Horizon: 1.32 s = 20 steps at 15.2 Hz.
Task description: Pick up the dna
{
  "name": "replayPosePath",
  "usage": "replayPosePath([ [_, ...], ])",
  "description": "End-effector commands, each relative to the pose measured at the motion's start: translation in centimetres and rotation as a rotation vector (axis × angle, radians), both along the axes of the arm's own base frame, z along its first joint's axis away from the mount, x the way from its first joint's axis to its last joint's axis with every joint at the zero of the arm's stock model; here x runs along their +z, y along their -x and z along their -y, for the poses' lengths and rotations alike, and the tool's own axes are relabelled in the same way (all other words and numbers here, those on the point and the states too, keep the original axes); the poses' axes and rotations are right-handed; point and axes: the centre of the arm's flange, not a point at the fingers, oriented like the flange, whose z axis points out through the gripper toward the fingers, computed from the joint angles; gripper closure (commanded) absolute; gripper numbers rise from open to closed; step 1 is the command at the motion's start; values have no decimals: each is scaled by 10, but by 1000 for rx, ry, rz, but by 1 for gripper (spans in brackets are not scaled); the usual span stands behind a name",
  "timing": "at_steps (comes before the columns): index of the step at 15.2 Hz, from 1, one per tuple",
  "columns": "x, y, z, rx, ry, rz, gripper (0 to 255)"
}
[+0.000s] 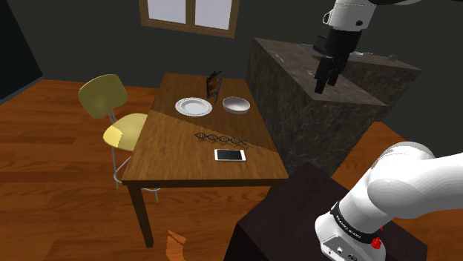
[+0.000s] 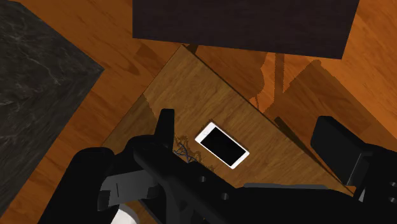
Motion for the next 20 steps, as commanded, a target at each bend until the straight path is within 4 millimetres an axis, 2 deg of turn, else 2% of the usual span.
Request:
replayPosePath([
  [1,0,0,0,0,0,0,0],
  [11,-97,-87,17,93,-33,2,0],
  [20,-184,-167,22,176,-63,3,0],
])
